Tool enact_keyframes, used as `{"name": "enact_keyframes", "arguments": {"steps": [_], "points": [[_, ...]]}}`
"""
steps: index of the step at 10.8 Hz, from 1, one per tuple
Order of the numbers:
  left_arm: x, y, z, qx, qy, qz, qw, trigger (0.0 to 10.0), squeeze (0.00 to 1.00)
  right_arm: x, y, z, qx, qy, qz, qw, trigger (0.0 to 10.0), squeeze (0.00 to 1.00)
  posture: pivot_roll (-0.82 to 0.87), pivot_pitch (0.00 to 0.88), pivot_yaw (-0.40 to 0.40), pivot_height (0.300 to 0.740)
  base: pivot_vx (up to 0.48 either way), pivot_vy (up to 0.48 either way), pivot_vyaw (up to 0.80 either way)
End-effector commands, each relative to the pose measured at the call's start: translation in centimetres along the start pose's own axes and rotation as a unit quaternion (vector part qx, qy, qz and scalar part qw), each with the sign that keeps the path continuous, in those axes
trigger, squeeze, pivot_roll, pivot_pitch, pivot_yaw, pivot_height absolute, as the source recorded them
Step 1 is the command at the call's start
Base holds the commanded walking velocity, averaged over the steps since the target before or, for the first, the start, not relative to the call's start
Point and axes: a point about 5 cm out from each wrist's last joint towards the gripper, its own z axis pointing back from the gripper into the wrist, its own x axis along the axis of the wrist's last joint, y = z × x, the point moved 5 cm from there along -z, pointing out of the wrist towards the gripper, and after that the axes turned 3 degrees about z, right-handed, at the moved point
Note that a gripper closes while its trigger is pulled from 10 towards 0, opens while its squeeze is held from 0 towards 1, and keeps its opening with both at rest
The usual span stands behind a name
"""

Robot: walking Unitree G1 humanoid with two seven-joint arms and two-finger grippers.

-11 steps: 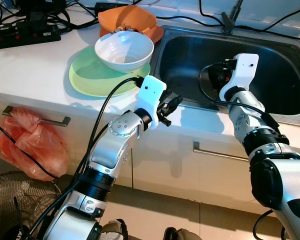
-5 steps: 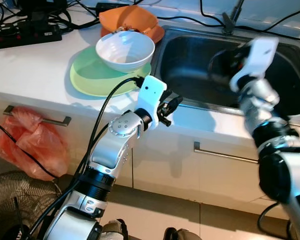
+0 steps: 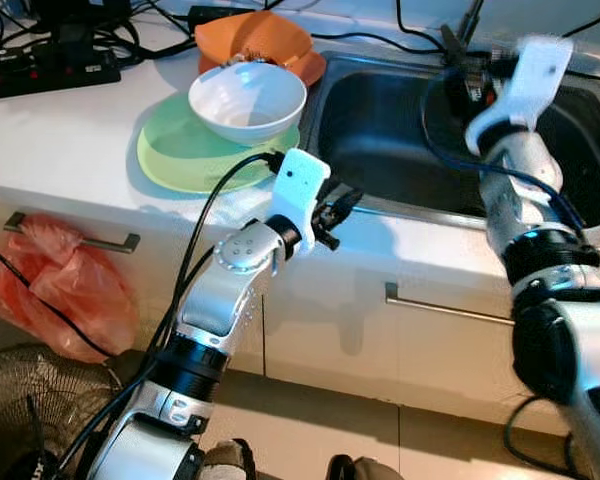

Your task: Kitchen organization

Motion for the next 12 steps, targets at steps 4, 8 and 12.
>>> {"name": "enact_keyframes", "arguments": {"steps": [4, 8, 12], "points": [[0.5, 0.7, 0.0, 0.023, -0.016, -0.004, 1.0, 10.0, 0.0, 0.4, -0.6, 2.5, -0.014, -0.033, 0.004, 0.999, 10.0, 0.0, 0.09, 0.139, -0.057, 0.74, 0.0, 0.0, 0.0], [0.9, 1.2, 0.1, 0.037, -0.03, -0.003, 0.999, 10.0, 0.0, -0.7, -0.1, 5.7, -0.024, -0.028, -0.002, 0.999, 10.0, 0.0, 0.08, 0.142, -0.052, 0.74, 0.0, 0.0, 0.0], [1.5, 2.0, 0.4, 0.057, -0.056, -0.001, 0.997, 10.0, 0.0, -1.6, 1.9, 8.1, -0.014, -0.018, -0.035, 0.999, 10.0, 0.0, 0.07, 0.145, -0.054, 0.74, 0.0, 0.0, 0.0]]}}
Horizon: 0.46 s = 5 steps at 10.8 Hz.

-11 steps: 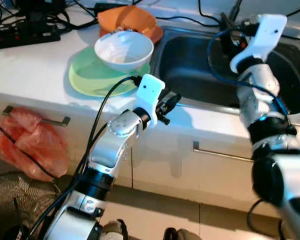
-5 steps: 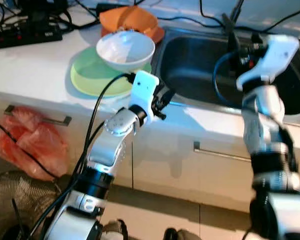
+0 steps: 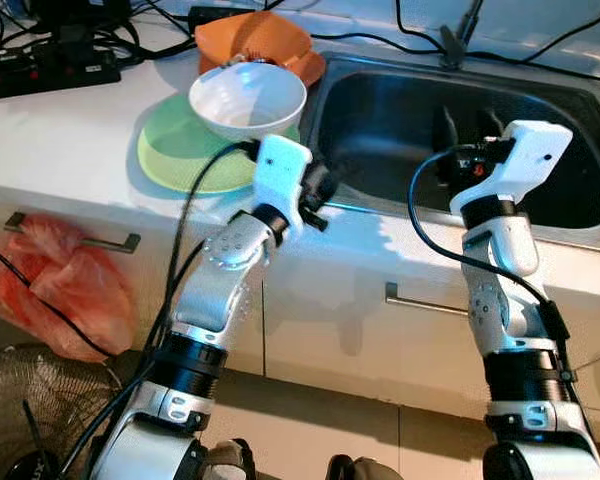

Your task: Kitchen organization

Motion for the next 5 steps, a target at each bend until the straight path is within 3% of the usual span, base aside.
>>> {"name": "enact_keyframes", "arguments": {"steps": [1, 5], "points": [[0.0, 0.2, 0.1, 0.007, -0.004, -0.003, 1.0, 10.0, 0.0, -0.5, -0.3, 0.7, -0.007, 0.007, 0.001, 1.0, 10.0, 0.0, 0.08, 0.145, -0.055, 0.74, 0.0, 0.0, 0.0], [0.2, 0.2, 0.2, 0.008, -0.011, -0.002, 1.0, 10.0, 0.0, -3.4, -0.8, 3.2, -0.035, 0.046, -0.015, 0.998, 10.0, 0.0, 0.08, 0.138, -0.048, 0.74, 0.0, 0.0, 0.0]]}}
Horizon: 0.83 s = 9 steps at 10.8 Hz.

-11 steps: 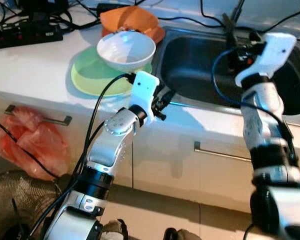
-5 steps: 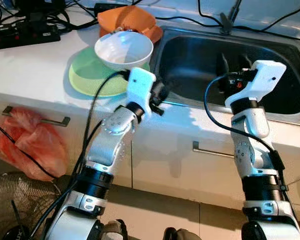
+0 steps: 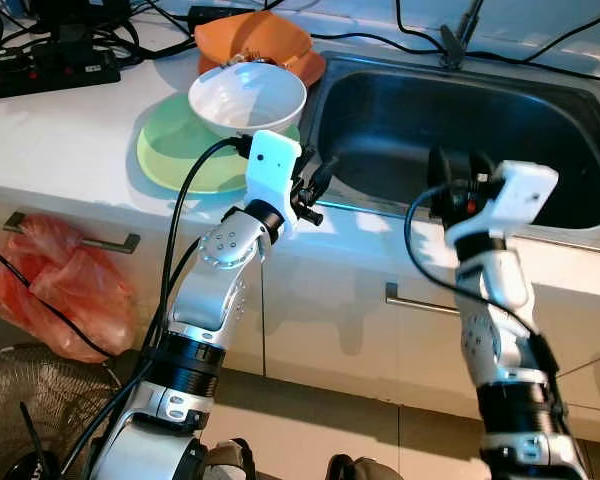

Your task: Kitchen organization

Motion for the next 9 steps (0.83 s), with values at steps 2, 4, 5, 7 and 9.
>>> {"name": "enact_keyframes", "arguments": {"steps": [2, 4, 5, 7, 9], "points": [[-0.1, -0.3, 0.0, -0.005, -0.003, -0.003, 1.0, 10.0, 0.0, -0.5, 0.0, 0.5, -0.008, 0.004, -0.004, 1.0, 10.0, 0.0, 0.08, 0.135, -0.046, 0.74, 0.0, 0.0, 0.0], [0.1, -0.4, 0.1, -0.006, -0.006, -0.006, 1.0, 10.0, 0.0, -1.4, 0.6, 0.9, -0.007, 0.016, -0.011, 1.0, 10.0, 0.0, 0.08, 0.131, -0.046, 0.74, 0.0, 0.0, 0.0], [1.1, -0.2, 0.0, -0.008, -0.016, -0.014, 1.0, 10.0, 0.0, -1.8, 0.9, 1.0, -0.008, 0.02, -0.015, 1.0, 10.0, 0.0, 0.09, 0.131, -0.046, 0.74, 0.0, 0.0, 0.0], [4.4, 0.8, -0.2, -0.001, -0.057, -0.031, 0.998, 10.0, 0.0, -1.9, 1.2, 0.9, -0.006, 0.021, -0.018, 1.0, 10.0, 0.0, 0.09, 0.133, -0.045, 0.74, 0.0, 0.0, 0.0], [9.1, 4.4, 0.0, 0.046, -0.104, -0.061, 0.992, 10.0, 0.0, -2.2, 1.6, 0.9, -0.004, 0.024, -0.02, 1.0, 10.0, 0.0, 0.1, 0.129, -0.041, 0.74, 0.0, 0.0, 0.0]]}}
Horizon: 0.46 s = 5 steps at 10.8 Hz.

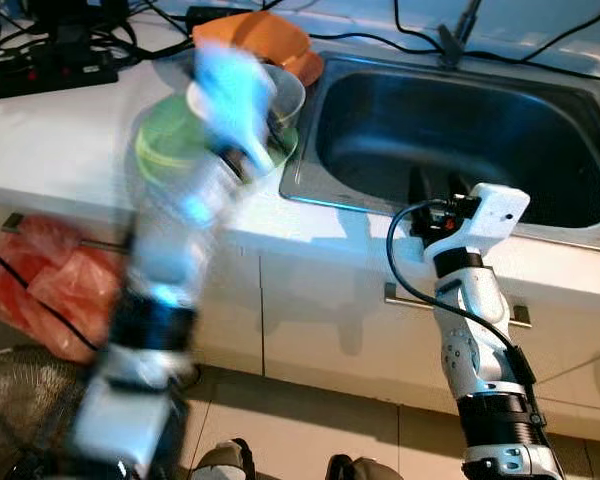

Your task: Kitchen organization

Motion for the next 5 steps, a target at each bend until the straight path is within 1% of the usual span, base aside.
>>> {"name": "enact_keyframes", "arguments": {"steps": [1, 2, 3, 5], "points": [[0.8, 0.9, -0.2, 0.012, -0.007, -0.001, 1.0, 10.0, 0.0, -0.2, 0.2, 0.0, 0.0, 0.001, 0.004, 1.0, 10.0, 0.0, 0.1, 0.128, -0.039, 0.74, 0.0, 0.0, 0.0], [1.7, 2.6, -0.4, 0.034, -0.008, -0.018, 0.999, 10.0, 0.0, -0.3, 0.3, 0.0, 0.001, 0.002, 0.004, 1.0, 10.0, 0.0, 0.1, 0.125, -0.038, 0.74, 0.0, 0.0, 0.0], [2.1, 6.4, -0.5, 0.082, 0.015, -0.047, 0.995, 10.0, 0.0, -0.3, 0.5, -0.1, 0.002, 0.001, -0.001, 1.0, 10.0, 0.0, 0.11, 0.124, -0.039, 0.74, 0.0, 0.0, 0.0], [2.0, 9.5, -0.3, 0.114, 0.041, -0.081, 0.989, 10.0, 0.0, -0.5, 0.6, -0.2, 0.004, 0.005, 0.002, 1.0, 10.0, 0.0, 0.11, 0.124, -0.037, 0.74, 0.0, 0.0, 0.0]]}}
